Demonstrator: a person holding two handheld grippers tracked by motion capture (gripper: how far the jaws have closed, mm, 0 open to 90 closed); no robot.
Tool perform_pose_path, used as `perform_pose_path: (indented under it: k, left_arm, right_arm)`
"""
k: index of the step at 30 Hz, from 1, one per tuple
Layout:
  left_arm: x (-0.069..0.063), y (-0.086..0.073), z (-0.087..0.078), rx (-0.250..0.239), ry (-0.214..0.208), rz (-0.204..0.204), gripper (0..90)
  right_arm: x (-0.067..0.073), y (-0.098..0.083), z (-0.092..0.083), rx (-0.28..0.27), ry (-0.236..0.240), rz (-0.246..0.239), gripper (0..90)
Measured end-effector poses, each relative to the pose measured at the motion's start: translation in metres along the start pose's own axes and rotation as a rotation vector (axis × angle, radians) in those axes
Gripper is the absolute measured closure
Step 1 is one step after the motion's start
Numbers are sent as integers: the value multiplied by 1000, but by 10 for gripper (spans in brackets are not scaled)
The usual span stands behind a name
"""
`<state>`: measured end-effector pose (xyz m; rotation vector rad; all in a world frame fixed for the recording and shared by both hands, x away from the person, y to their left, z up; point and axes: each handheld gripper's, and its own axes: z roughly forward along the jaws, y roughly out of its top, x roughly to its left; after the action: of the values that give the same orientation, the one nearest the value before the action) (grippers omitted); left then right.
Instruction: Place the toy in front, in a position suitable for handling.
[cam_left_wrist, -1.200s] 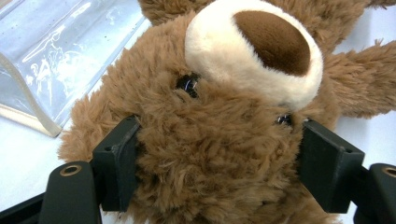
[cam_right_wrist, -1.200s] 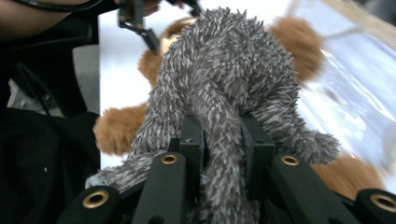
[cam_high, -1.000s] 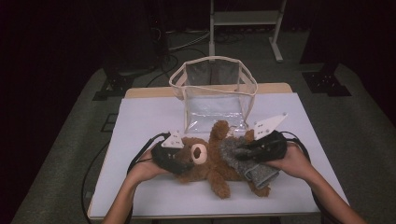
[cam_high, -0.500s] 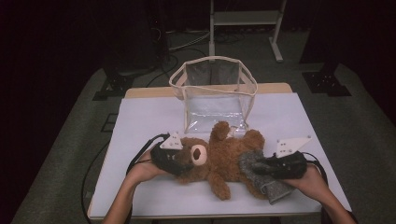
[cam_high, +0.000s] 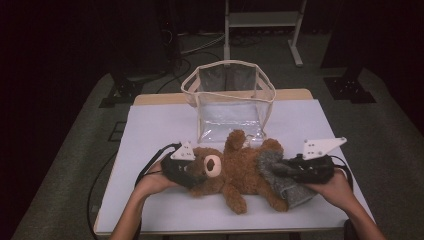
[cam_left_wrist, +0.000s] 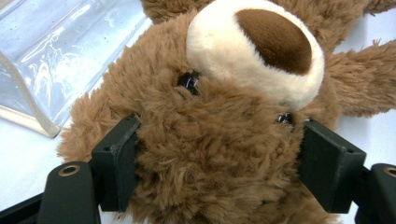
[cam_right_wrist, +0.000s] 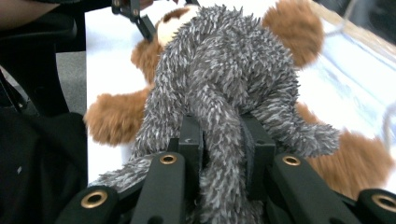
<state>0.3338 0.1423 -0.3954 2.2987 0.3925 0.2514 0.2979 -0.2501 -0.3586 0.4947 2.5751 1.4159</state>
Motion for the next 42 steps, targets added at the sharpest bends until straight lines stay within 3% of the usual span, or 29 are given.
perform_pose_path:
  k: [5, 8, 14, 16, 21, 23, 27, 30, 35, 42]
  left_arm:
    - [1, -1, 1, -6, 2, -16, 229]
    - [2, -1, 1, -2, 1, -15, 227]
    - [2, 0, 1, 3, 6, -25, 225]
    - [2, 1, 1, 8, 2, -25, 225]
    - [2, 1, 1, 6, -2, -23, 225]
    - [2, 0, 0, 7, -4, -12, 220]
    - [2, -1, 1, -1, -12, -11, 219]
    - [1, -1, 0, 3, -11, 0, 217]
    - [1, -2, 0, -4, -10, -1, 212]
    - [1, -1, 0, 0, -8, -1, 214]
  right_arm:
    - [2, 14, 36, 6, 64, -42, 728]
    - [6, 11, 40, 9, 63, -57, 728]
    - [19, -14, 29, 16, 69, -50, 729]
    - [24, -32, 21, 12, 73, -9, 728]
    - [26, -50, 8, 29, 62, 32, 728]
    - [22, -57, -2, 55, 30, 59, 729]
    - [14, -54, -11, 14, 18, 91, 729]
    - [6, -43, -11, -5, -8, 78, 729]
    - [-6, -26, 9, -19, 11, 63, 729]
    - [-4, -34, 15, -12, 30, 81, 729]
